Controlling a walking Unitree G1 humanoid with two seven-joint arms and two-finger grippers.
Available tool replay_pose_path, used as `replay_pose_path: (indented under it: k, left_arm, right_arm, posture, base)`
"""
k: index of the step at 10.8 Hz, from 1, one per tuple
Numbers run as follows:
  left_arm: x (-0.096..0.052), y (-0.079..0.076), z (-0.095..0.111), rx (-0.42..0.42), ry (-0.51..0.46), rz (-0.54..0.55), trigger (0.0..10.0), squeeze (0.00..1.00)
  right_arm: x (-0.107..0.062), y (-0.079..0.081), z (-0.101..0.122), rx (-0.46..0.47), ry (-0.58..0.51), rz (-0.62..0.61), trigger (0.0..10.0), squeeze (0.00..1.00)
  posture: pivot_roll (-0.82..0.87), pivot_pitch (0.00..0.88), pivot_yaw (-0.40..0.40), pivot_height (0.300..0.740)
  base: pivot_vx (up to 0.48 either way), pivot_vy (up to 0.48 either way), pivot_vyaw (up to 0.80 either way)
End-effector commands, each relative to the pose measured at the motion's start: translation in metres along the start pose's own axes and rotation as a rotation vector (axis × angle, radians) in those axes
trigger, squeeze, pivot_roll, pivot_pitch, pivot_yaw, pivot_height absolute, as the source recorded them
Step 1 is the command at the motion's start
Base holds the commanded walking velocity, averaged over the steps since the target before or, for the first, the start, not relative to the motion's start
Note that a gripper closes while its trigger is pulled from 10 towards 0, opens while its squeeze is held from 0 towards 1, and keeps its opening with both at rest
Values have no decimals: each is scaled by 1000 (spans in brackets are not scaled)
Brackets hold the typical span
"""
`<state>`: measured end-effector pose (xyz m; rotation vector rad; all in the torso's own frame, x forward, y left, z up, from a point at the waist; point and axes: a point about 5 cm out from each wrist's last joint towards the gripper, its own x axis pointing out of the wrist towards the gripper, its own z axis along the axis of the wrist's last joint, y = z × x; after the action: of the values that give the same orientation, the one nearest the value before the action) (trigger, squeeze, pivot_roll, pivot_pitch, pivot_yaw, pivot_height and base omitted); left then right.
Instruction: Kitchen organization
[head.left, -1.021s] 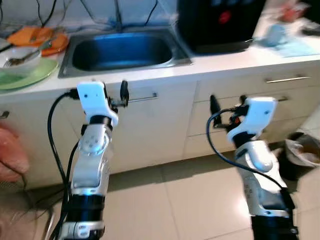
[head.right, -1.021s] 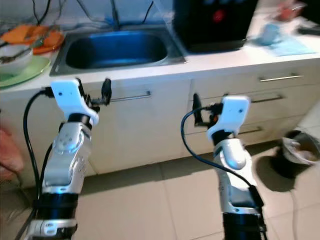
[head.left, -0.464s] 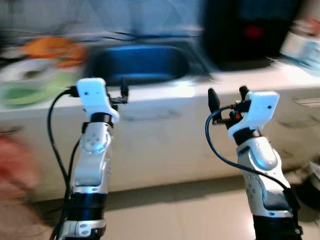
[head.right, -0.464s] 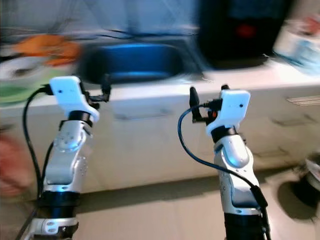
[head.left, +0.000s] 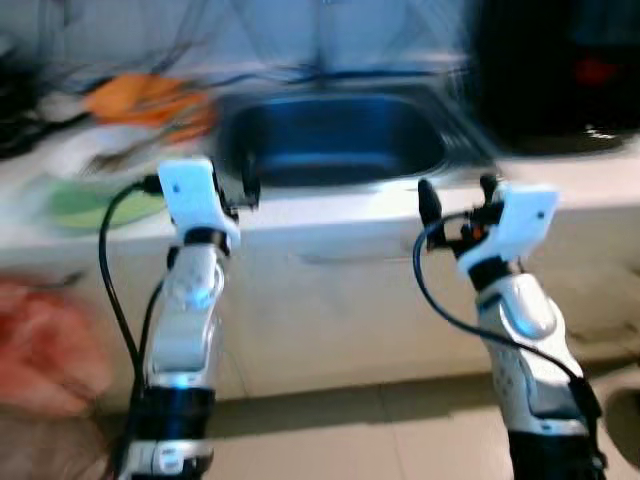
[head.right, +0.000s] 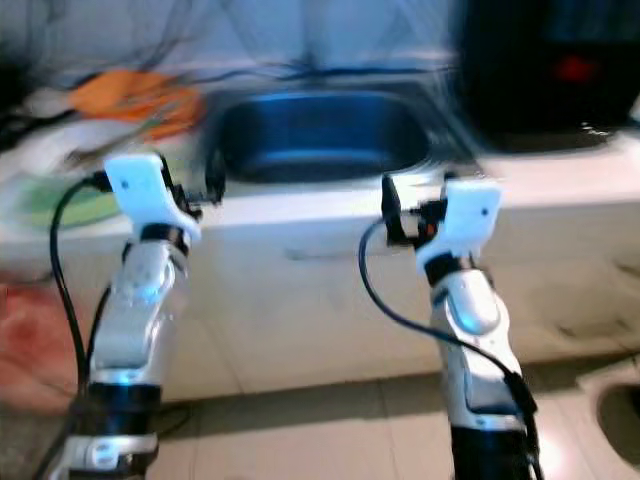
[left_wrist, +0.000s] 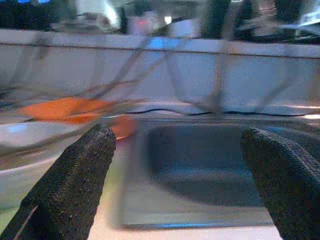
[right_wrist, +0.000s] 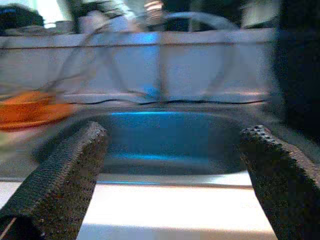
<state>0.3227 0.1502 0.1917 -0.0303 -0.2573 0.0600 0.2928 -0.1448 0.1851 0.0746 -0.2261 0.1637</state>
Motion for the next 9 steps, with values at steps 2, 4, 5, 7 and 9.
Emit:
replay_pose_path:
  k: [2, 4, 5, 7, 9]
  left_arm:
    - [1, 6, 1, 30, -10, 45, 10000, 0]
    - [2, 5, 2, 47, -16, 49, 10000, 0]
    - [2, 5, 2, 57, -17, 42, 10000, 0]
    - [0, -2, -3, -6, 47, -41, 10000, 0]
    - [-6, -19, -6, 34, 67, -198, 10000, 0]
  right_arm:
    - [2, 4, 0, 7, 5, 27, 10000, 0]
    - [3, 4, -1, 8, 11, 24, 10000, 0]
    - [4, 4, -1, 8, 12, 20, 10000, 0]
    - [6, -2, -6, 26, 53, -32, 10000, 0]
    - [8, -5, -4, 20, 56, -61, 10000, 0]
  posture:
    - [81, 0, 26, 740]
    - [86, 0, 23, 740]
    - [86, 0, 22, 740]
    - [98, 0, 8, 740]
    - [96, 0, 14, 740]
  base:
    - [0, 0, 500]
    - [0, 0, 628]
    - [0, 0, 0]
    - [0, 0, 0]
    - [0, 0, 0]
